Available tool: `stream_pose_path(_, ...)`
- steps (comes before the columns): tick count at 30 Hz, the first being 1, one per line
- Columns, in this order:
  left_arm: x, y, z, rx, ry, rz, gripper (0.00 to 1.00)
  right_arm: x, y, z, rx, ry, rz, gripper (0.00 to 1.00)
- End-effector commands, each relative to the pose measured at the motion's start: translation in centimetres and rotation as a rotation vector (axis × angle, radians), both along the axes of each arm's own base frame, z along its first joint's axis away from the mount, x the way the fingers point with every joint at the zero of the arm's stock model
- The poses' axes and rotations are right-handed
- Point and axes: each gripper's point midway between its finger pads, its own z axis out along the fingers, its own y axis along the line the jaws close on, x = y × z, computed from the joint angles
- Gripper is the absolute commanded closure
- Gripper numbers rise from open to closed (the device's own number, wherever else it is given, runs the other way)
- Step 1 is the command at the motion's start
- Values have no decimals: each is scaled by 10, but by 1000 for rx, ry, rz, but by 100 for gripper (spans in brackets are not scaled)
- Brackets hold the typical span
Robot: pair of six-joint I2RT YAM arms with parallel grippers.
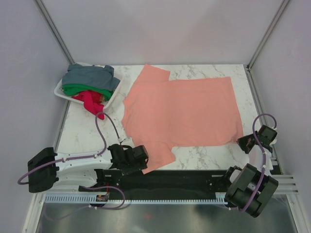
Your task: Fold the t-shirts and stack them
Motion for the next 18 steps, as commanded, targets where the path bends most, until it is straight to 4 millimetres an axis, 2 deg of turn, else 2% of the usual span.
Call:
stream_pose_path(1,6,-16,-5,-34,-35,65,21,6,-2,9,-9,-19,36,100)
stream_pose_path(6,8,-33,-16,-47,-48,61,22,7,-1,9,-7,-24,49,100)
stream_pose_path(12,22,-50,-15,-58,-105,54,32,9,2,9,5,-37,70,100)
stream_pose_path(15,27,-55,-15,-47,-123,49,49,10,3,9,8,-37,74,100)
stream_pose_path(16,29,-56,-15,-42,-132,50,60,9,3,8,8,-36,75,100)
stream_pose_path(17,30,-57,-15,-42,-137,50,63,10,3,9,6,-40,76,100)
stream_pose_path(18,32,-59,-13,-45,-146,50,73,10,4,9,6,-42,77,100)
